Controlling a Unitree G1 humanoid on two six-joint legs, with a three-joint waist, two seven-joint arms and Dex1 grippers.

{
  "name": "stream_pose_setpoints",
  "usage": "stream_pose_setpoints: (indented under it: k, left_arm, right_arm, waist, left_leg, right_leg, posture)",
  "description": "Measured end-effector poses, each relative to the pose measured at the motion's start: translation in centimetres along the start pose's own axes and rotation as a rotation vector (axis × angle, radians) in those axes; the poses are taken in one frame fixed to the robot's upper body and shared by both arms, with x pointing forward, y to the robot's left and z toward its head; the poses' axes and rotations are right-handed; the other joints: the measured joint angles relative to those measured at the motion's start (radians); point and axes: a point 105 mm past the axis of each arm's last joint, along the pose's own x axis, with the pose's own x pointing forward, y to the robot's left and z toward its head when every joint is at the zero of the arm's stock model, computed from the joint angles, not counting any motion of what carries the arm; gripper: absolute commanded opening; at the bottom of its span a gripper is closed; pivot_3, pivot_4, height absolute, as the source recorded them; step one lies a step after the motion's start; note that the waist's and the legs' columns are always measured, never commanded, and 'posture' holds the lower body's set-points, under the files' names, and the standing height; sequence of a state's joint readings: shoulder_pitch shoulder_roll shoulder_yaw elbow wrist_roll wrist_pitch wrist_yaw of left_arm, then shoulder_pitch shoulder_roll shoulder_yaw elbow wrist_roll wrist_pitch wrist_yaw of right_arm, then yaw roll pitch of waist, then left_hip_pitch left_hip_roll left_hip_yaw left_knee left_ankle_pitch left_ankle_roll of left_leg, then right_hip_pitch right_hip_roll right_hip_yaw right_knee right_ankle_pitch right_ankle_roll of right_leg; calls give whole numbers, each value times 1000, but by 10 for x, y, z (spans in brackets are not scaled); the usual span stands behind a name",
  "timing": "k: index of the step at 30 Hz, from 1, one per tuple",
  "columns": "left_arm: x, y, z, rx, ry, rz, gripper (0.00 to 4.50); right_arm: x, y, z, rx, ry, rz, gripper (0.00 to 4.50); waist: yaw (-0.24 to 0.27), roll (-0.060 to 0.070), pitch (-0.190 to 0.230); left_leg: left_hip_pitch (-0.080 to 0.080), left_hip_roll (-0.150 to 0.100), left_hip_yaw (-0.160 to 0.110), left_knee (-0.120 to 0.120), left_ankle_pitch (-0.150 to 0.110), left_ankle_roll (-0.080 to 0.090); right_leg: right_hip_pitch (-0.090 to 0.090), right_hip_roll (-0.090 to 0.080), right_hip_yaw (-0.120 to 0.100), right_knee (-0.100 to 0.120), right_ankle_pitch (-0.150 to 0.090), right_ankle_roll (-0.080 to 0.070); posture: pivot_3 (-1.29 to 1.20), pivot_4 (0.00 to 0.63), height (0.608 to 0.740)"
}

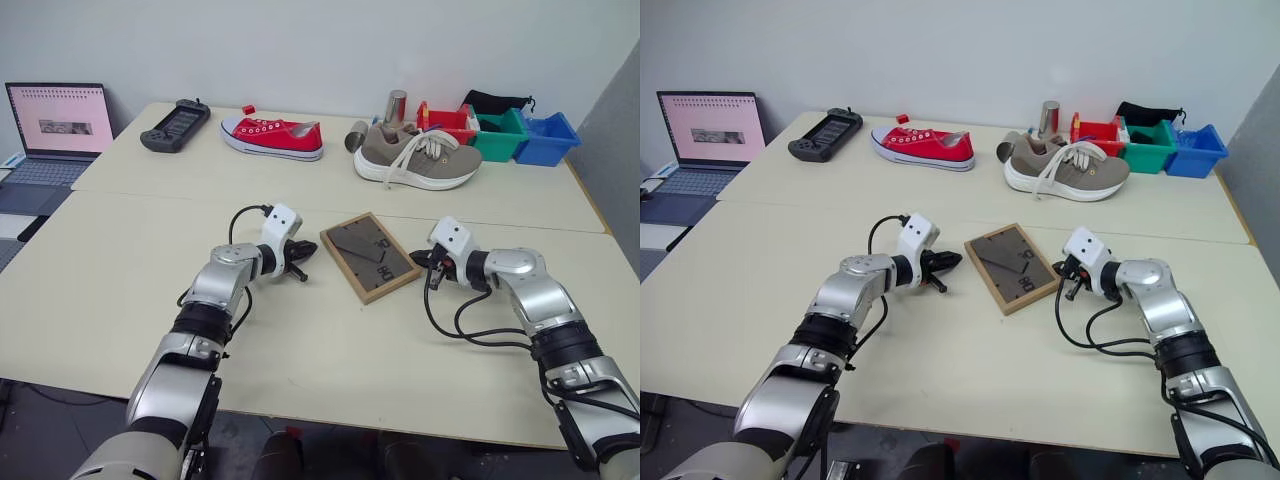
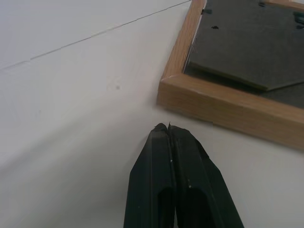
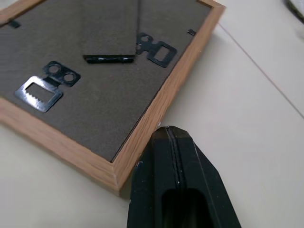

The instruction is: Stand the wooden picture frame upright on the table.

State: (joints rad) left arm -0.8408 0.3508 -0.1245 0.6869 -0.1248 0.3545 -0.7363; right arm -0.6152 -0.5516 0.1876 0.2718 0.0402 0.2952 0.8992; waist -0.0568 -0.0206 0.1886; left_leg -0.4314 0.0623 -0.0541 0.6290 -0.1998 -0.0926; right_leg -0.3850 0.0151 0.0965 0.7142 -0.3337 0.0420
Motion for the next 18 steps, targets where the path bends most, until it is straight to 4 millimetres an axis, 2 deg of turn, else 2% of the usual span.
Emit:
stream_pose_setpoints:
  k: [7,10,13,18]
  left_arm:
    - [10,1,7,28,10,-17,41]
    - [10,1,7,48,12,-28,41]
    - [9,1,6,61,20,-33,41]
    - [-7,8,-2,90,39,-40,41]
  right_arm:
    - [-1,32,6,11,-2,133,0]
    - [-2,40,8,22,-12,157,0]
    - [-2,37,7,23,-6,130,0]
    - [-5,31,4,39,16,99,0]
  waist:
    - [0,0,0]
    - [0,0,0]
    - [0,0,0]
    - [-3,0,0]
  left_leg:
    - [0,0,0,0,0,0]
    - [0,0,-1,0,0,0]
    - [0,0,-1,0,0,0]
    - [0,0,-1,0,0,0]
  right_leg:
    - [0,0,0,0,0,0]
    - [0,0,0,0,0,0]
    - [0,0,0,0,0,0]
    - [0,0,0,0,0,0]
  posture:
    - [0,150,740]
    - [0,150,740]
    - [0,150,740]
    - [0,150,740]
